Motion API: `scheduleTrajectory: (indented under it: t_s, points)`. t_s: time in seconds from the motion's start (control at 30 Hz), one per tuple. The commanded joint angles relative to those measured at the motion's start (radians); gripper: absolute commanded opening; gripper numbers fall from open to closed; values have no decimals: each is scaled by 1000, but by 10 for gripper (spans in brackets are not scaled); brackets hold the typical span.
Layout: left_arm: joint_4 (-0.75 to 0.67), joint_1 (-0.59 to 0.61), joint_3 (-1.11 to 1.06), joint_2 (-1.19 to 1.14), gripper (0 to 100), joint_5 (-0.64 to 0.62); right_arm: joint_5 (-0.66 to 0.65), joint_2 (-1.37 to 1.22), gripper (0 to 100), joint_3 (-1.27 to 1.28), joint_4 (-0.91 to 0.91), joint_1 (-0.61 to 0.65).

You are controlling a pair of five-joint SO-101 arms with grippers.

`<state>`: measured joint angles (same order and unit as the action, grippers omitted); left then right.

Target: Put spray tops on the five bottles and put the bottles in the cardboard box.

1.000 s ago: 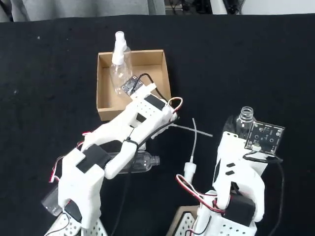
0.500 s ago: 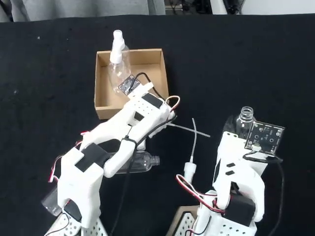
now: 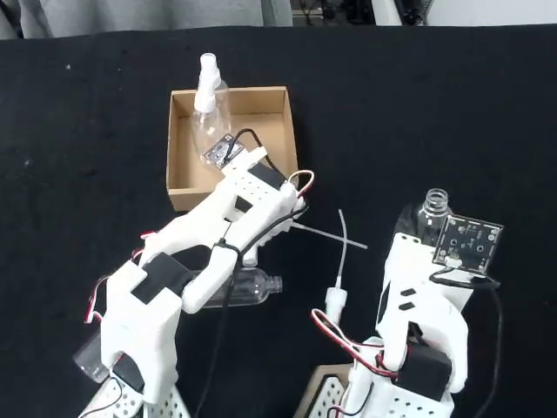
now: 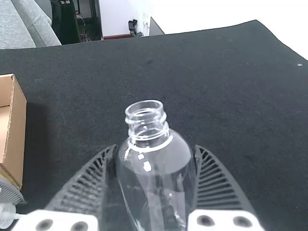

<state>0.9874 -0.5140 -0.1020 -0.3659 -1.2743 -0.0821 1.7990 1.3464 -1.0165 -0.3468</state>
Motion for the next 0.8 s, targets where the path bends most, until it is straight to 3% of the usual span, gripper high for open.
scheduleTrajectory:
  t_s: [0.0,0.3,0.47,0.77]
  points:
    - [12,18,42,12,191,-3,-2,94,94,-8,31,-21]
    - [12,18,42,9,180,-3,-2,94,94,-8,31,-21]
    - [11,21,42,8,38,-2,-2,94,94,-8,31,-21]
    - [14,18,28,17,32,-2,-2,94,94,-8,31,-21]
